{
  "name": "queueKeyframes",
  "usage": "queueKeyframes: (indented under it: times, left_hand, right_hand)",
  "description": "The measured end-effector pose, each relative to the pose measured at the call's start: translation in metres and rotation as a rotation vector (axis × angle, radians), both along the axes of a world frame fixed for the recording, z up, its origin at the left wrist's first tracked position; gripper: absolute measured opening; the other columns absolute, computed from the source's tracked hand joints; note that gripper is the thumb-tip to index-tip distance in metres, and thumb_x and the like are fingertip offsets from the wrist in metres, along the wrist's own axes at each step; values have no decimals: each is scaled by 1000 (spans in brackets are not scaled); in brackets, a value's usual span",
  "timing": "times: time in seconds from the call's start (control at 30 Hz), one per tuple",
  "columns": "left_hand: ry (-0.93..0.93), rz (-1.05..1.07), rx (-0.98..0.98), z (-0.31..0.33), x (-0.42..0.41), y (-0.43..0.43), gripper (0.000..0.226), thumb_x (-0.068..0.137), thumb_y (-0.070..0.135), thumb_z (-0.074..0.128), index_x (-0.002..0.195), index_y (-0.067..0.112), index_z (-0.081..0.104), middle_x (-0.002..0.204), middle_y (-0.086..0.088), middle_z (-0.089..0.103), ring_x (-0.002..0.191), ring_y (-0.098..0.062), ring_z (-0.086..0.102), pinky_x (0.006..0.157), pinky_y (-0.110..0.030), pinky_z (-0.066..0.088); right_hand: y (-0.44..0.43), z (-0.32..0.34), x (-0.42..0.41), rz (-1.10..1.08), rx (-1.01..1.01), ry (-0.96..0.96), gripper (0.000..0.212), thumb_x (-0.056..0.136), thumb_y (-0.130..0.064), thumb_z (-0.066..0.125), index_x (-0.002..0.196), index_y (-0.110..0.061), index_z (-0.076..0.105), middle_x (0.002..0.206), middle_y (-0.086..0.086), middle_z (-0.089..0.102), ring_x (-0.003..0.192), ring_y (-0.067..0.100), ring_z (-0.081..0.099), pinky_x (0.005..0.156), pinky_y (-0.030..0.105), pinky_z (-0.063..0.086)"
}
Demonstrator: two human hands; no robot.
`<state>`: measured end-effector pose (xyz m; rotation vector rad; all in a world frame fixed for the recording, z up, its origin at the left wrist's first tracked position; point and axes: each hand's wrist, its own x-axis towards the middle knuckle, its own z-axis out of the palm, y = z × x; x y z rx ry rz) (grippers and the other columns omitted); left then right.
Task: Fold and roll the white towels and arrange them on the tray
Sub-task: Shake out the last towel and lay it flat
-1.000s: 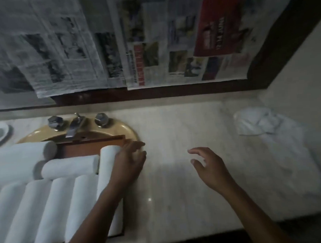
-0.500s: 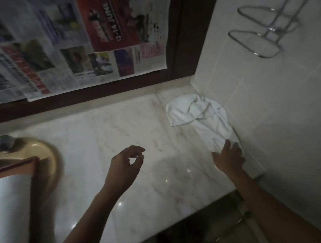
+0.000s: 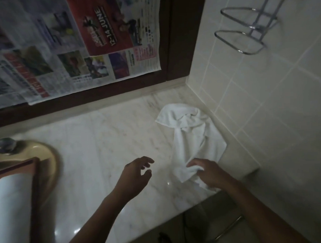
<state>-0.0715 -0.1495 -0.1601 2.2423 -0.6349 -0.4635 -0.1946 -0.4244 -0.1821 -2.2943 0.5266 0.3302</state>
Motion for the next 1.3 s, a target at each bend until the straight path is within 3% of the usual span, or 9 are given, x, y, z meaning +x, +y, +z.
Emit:
queueKeyframes:
  times: [0.2,0.37,0.5,0.6,0.73,0.87,0.97,1.17,1.3]
  left_hand:
    - [24,-470,224,15,-50,29,93,78,43,69,158,39,22,159,17,28,145,-6,25,119,-39,25]
    - [15,-240,-193,73,-98,59,24,93,44,70,113,30,69,113,10,73,104,-10,68,89,-48,54]
    - [149,-297,-247,140,-122,82,29,93,45,67,114,25,70,106,3,75,96,-16,71,82,-50,57]
    - [76,-226,-272,165,-139,90,43,91,57,67,127,33,62,116,9,73,105,-12,71,87,-48,59]
    - [-140,-18,-311,179,-148,99,31,98,55,55,102,26,66,89,9,71,82,-8,68,73,-43,57]
    - [-103,179,-502,198,-154,113,31,98,36,52,79,13,59,71,-2,57,67,-12,52,63,-36,41]
    - [-150,296,-449,207,-159,116,32,99,41,58,81,16,64,76,-6,66,68,-18,63,64,-45,51]
    - [-279,367,-458,213,-158,118,18,102,36,59,91,30,71,85,9,73,77,-5,68,68,-33,55]
    - [-223,463,-542,216,-151,144,38,101,38,63,79,7,60,67,2,55,65,-13,51,63,-34,38]
  right_hand:
    - [74,78,-24,120,337,-89,24,90,-22,59,105,-37,71,110,-15,71,107,7,65,99,36,51]
    - [95,146,-60,86,548,-245,39,83,-21,58,121,-29,66,115,3,73,106,28,69,87,43,56]
    - [95,181,-80,139,700,-284,40,91,-15,60,128,-29,61,127,9,69,112,34,69,91,49,56]
    - [110,202,-85,173,644,-291,23,99,-8,55,113,-21,69,102,4,75,78,25,72,63,33,56]
    - [135,216,-83,222,624,-369,19,98,-22,58,103,-15,75,98,5,75,86,27,70,69,28,56]
    - [154,222,-79,420,406,-202,76,77,-75,69,140,-34,56,145,-6,57,123,14,61,94,34,54]
    - [189,226,-86,553,12,-258,109,58,-81,79,151,-52,33,163,-26,25,144,-2,33,111,31,39]
    - [203,192,-60,417,18,-572,14,99,-32,66,108,-23,73,100,-12,75,91,-1,66,81,26,55]
    - [183,195,-40,321,33,-682,25,106,-39,54,86,-27,63,75,-11,65,68,5,61,58,19,44]
